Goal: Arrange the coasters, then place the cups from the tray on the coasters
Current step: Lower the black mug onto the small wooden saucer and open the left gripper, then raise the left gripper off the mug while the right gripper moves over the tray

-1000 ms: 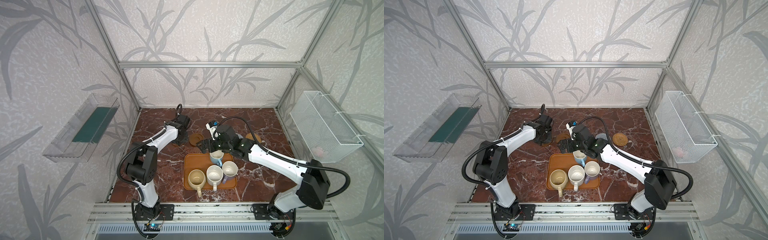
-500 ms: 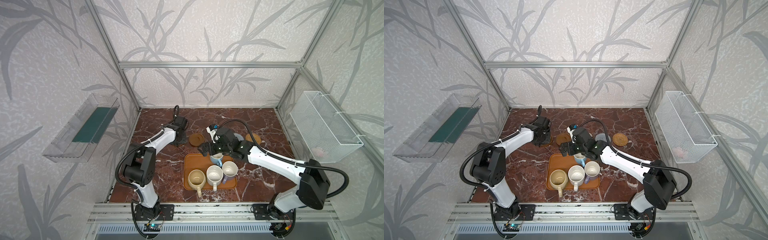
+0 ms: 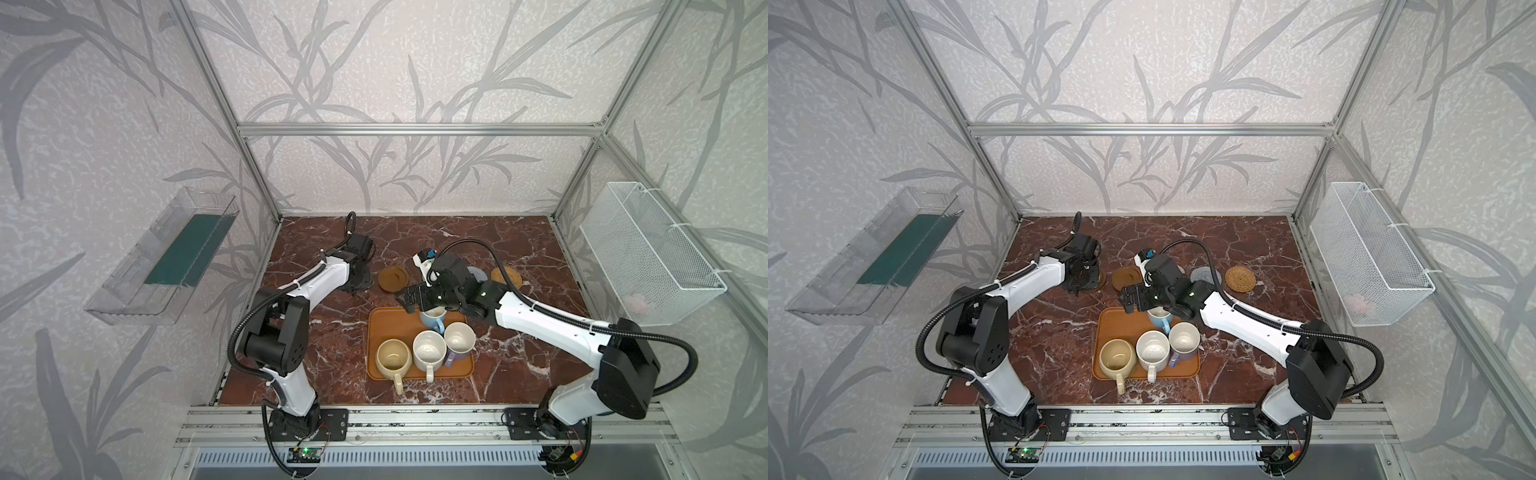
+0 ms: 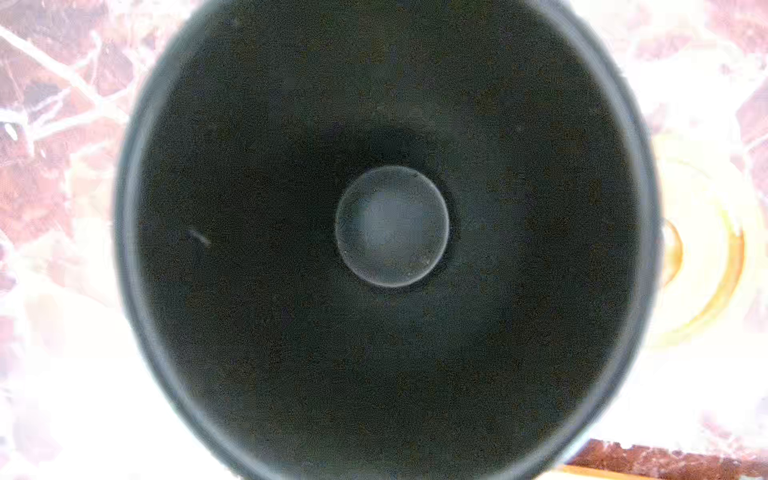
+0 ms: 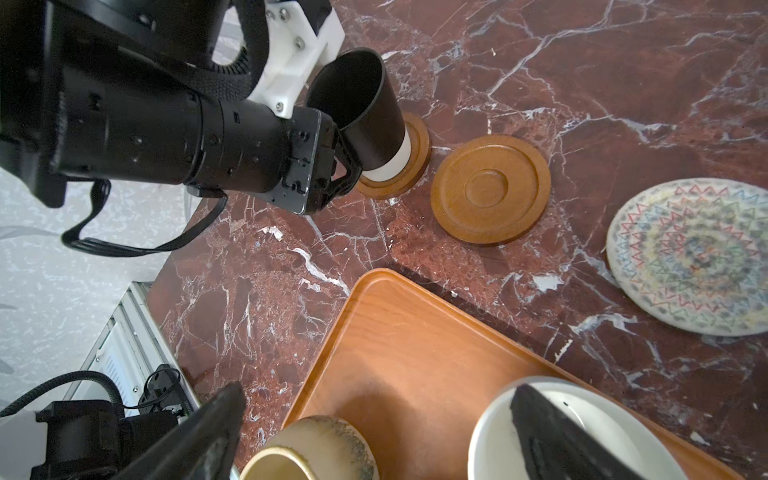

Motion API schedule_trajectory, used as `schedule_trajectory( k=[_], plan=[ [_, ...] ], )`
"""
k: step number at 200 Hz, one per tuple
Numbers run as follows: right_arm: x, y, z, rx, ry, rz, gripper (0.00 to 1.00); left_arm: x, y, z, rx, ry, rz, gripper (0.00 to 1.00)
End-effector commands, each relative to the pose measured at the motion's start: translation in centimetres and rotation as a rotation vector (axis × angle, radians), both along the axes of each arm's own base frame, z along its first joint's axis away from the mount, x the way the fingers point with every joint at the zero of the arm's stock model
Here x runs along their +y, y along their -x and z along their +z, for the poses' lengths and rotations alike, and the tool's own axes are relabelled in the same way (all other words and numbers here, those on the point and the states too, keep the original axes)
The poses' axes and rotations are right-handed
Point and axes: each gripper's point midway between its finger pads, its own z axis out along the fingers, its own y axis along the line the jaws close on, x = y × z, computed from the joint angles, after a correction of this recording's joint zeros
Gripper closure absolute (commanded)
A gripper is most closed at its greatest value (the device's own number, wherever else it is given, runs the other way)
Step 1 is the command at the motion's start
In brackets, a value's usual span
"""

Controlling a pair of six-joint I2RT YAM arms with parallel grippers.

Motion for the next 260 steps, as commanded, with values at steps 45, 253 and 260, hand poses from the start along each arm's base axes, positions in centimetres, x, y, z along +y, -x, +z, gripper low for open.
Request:
schedule_trajectory(
  k=[45, 253, 260],
  plan=[
    [-0.8, -0.3, 1.6, -0.034, 0.023, -0.017, 0.01, 0.1, 0.1, 1.6, -0.032, 0.025, 0.017, 0.55],
    [-9.9, 4.7, -2.1, 0.020, 0.249, -0.103, 0.15, -7.4, 8.6, 17.5, -0.296, 0.644, -0.259, 0.01],
    [-9.9, 4.8, -2.5, 0.026, 0.248, -0.101, 0.18, -7.8, 9.0, 17.4, -0.286, 0.668, -0.268, 0.00]
  ],
)
